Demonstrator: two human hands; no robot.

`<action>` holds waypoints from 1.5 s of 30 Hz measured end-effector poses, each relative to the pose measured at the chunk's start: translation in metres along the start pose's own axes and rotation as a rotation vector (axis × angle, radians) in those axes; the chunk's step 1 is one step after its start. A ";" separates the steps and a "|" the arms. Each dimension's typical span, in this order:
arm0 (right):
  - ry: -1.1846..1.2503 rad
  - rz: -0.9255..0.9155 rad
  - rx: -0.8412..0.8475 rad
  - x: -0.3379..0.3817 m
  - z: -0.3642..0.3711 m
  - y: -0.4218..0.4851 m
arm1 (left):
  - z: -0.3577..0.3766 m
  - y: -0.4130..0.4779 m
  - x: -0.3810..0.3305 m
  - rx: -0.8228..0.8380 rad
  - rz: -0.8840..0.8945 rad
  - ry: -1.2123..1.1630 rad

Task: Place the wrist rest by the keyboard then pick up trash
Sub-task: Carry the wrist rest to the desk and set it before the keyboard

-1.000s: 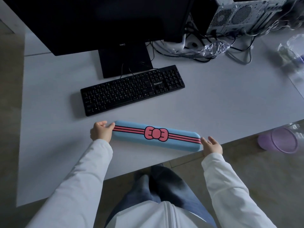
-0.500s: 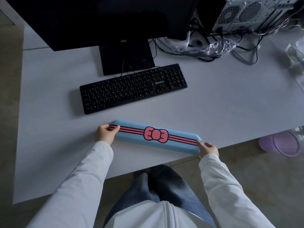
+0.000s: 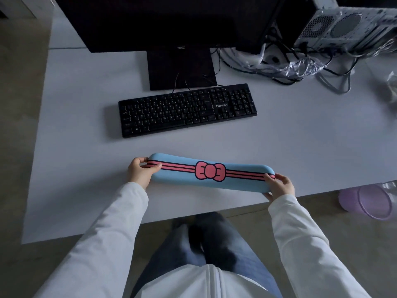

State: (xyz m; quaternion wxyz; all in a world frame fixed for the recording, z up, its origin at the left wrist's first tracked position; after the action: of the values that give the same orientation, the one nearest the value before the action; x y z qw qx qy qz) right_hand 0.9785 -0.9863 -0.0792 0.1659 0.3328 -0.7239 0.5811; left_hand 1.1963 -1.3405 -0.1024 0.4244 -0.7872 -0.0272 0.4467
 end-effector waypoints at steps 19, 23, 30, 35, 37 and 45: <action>-0.195 -0.118 0.166 0.077 0.058 0.050 | -0.011 -0.022 0.006 -0.338 -0.014 -0.114; -0.264 -0.135 0.164 0.077 0.059 0.059 | -0.011 -0.020 0.009 -0.375 -0.042 -0.046; -0.547 -0.431 0.098 0.105 0.055 0.049 | -0.032 -0.035 -0.015 -0.533 0.069 0.154; -0.846 -0.974 0.108 0.115 0.098 0.002 | 0.010 -0.051 -0.052 -0.538 0.307 0.367; -0.995 -1.106 0.171 0.101 0.127 -0.012 | 0.050 -0.054 -0.066 -0.458 0.465 0.481; -1.313 -1.455 0.321 0.035 0.198 -0.033 | 0.161 -0.043 -0.038 -0.169 0.768 0.978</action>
State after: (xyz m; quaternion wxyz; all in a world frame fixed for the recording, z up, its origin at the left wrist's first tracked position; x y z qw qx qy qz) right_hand 1.0046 -1.1885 -0.0866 0.0013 0.9703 -0.2042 0.1293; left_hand 1.0710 -1.2259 -0.0855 0.1332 -0.8849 0.4196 0.1519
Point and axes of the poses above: each hand's wrist, its own y-axis towards the middle knuckle, its own z-axis out of the palm, x = y × z, the point moved 10 cm from there along y, towards the middle knuckle, and after that the axes turned 6 degrees about x, right-handed, at the moved point
